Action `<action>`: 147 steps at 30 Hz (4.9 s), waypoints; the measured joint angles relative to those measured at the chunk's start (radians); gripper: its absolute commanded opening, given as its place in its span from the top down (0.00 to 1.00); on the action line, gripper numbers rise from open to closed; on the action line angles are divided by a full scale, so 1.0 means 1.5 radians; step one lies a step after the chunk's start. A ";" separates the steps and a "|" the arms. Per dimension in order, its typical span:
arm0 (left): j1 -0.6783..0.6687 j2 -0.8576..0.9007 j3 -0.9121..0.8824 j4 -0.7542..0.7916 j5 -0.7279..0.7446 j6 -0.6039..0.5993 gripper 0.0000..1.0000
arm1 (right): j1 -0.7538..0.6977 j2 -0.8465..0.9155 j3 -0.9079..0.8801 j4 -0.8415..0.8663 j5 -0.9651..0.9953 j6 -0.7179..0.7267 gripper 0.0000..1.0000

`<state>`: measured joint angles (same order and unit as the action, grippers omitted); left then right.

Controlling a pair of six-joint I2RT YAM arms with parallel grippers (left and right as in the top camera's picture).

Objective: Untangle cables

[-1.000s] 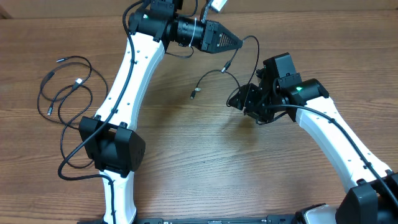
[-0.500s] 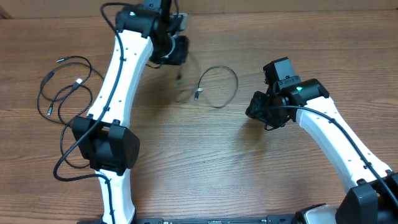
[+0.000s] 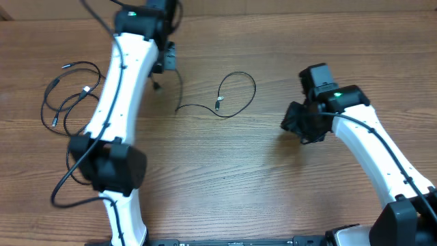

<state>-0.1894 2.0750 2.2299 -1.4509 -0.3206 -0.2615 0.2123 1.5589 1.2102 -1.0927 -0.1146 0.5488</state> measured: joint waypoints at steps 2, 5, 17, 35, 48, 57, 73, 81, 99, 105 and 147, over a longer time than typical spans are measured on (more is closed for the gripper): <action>0.031 -0.031 0.000 0.000 -0.030 -0.002 0.96 | -0.025 0.000 0.000 -0.007 0.003 -0.006 0.52; 0.103 -0.091 0.000 0.000 -0.086 -0.010 0.96 | -0.067 0.000 0.000 -0.019 0.010 -0.023 0.52; 0.479 -0.210 0.001 0.001 -0.106 -0.049 0.96 | -0.155 0.000 0.000 -0.036 0.012 -0.065 0.52; 0.577 -0.210 0.001 0.041 0.215 -0.028 0.20 | -0.155 0.000 0.000 -0.037 0.012 -0.070 0.51; 0.388 -0.201 0.001 0.070 0.392 0.090 0.24 | -0.155 0.000 0.000 -0.053 0.012 -0.070 0.51; 0.235 -0.068 0.001 0.060 0.293 0.094 0.27 | -0.155 0.000 0.000 -0.066 0.012 -0.072 0.47; 0.203 0.170 0.001 0.040 0.232 -0.024 0.30 | -0.155 0.000 0.000 -0.075 0.011 -0.072 0.46; 0.203 0.217 0.001 0.063 0.230 -0.073 0.32 | -0.155 0.000 0.000 -0.068 0.011 -0.072 0.45; 0.172 0.270 -0.014 0.124 0.225 -0.086 0.36 | -0.155 0.000 0.000 -0.064 0.011 -0.072 0.45; 0.170 0.270 -0.051 0.147 0.223 -0.086 0.37 | -0.155 0.000 0.000 -0.064 0.011 -0.072 0.45; 0.405 -0.037 -0.065 0.151 0.094 -0.073 0.72 | -0.155 0.000 0.000 -0.058 0.010 -0.072 0.46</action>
<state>0.4179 2.0201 2.1319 -1.2243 -0.1799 -0.3710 -0.0196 1.5589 1.2102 -1.1797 -0.1001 0.4408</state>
